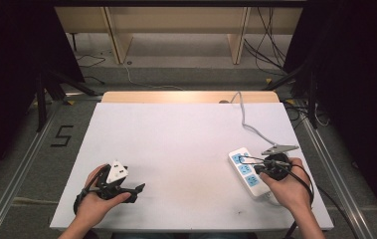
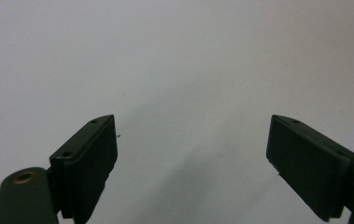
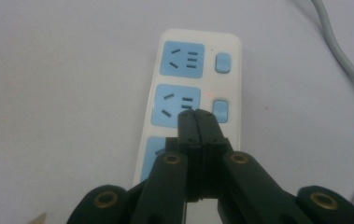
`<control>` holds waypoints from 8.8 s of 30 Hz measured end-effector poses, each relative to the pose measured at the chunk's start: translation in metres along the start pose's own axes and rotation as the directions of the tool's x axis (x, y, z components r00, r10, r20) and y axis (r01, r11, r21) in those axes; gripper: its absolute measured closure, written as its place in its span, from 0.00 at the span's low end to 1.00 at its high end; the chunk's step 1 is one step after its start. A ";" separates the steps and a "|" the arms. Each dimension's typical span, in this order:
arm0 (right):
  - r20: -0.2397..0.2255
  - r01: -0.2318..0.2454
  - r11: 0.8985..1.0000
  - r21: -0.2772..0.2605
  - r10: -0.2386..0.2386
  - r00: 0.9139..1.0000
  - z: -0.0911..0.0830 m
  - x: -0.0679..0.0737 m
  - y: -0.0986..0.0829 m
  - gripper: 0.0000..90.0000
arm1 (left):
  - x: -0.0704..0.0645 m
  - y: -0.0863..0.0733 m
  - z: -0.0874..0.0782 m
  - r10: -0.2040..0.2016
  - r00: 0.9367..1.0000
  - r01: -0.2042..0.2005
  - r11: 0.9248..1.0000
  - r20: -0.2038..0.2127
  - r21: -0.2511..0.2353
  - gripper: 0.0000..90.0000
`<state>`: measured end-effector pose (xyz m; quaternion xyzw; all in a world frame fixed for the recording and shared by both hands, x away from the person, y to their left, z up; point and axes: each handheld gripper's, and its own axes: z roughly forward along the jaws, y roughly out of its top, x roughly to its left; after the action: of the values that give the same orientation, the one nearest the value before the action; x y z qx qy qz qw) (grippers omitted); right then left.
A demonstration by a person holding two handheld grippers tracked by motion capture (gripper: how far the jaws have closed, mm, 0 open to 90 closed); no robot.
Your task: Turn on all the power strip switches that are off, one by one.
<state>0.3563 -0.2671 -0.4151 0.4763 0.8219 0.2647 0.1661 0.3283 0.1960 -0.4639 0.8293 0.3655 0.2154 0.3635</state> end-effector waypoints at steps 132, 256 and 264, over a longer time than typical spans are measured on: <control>0.019 -0.008 0.987 0.161 0.006 1.000 0.020 -0.020 0.011 1.00 | 0.000 0.000 0.001 0.000 1.000 0.000 1.000 0.005 0.012 0.18; 0.063 0.015 0.983 0.182 -0.027 0.998 0.072 -0.019 0.070 1.00 | 0.001 -0.001 0.001 -0.006 1.000 0.006 1.000 0.006 0.009 0.19; 0.063 0.014 0.983 0.184 -0.026 0.998 0.072 -0.019 0.070 1.00 | 0.001 -0.001 0.001 -0.006 1.000 0.005 1.000 0.006 0.011 0.19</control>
<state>0.4520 -0.2350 -0.4317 0.4895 0.8417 0.1708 0.1507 0.3290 0.1972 -0.4650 0.8309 0.3678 0.2099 0.3608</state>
